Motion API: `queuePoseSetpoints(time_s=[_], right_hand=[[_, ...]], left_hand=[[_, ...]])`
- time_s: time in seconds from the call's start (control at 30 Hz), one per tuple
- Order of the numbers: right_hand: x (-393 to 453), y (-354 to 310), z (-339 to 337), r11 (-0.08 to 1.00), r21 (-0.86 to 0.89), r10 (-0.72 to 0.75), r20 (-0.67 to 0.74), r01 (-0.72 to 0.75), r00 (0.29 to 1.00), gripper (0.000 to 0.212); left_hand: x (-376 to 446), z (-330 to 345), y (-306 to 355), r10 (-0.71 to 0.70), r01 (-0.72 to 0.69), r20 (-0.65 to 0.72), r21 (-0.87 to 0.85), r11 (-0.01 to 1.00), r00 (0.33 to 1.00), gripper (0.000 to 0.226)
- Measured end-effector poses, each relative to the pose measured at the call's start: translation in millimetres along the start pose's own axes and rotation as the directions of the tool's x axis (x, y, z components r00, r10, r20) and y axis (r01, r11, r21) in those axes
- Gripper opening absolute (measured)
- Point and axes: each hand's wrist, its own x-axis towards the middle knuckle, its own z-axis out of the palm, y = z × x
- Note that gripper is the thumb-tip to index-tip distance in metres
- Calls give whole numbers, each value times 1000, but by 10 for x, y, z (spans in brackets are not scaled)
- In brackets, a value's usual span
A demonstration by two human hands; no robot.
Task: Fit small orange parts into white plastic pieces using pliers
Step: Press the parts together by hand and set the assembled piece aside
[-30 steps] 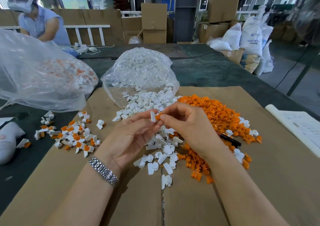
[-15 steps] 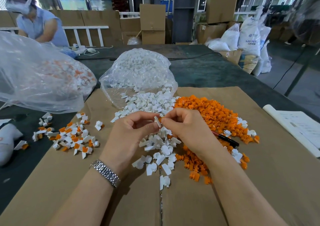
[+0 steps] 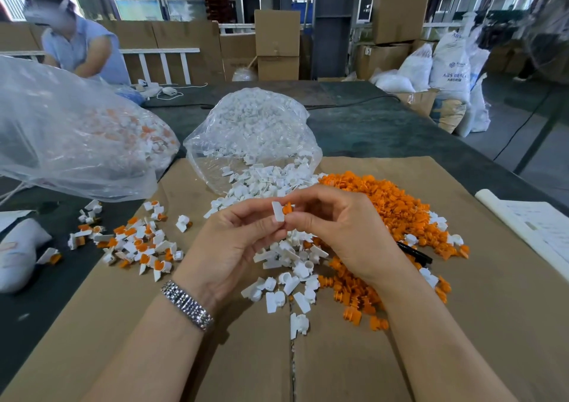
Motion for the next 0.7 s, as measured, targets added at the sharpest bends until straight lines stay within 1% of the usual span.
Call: queuePoseSetpoints(time_s=[0.1,0.2,0.27,0.37,0.43,0.5,0.57,0.7], right_hand=[[-7,5,5,1000,-1,-16,-22,16,1000,21],[-5,14,23,998,-57,-29,-38,27,999,22],[1,21,23,993,-110,-39,-34,35,999,22],[-1,31,21,981,-184,-65,-29,59,997,22],[-6,42,27,968,-234,-96,-31,87,995,21],[-9,44,46,951,-286,-128,-20,117,992,22],[-4,47,55,949,-291,-129,-12,120,992,22],[-1,42,39,968,-235,-96,-40,84,995,25]], left_hand=[[-18,33,17,55,-55,-9,58,997,998,28],[-26,46,19,80,-77,-24,97,992,996,27],[-27,45,18,78,-74,-38,101,992,996,22],[-29,35,38,37,-35,-33,49,998,999,14],[-32,32,51,25,-24,-24,41,999,999,15],[-26,30,51,28,-26,-43,48,999,999,16],[-14,27,49,18,-16,-63,33,999,998,14],[-12,6,59,-17,16,-79,-9,1000,997,14]])
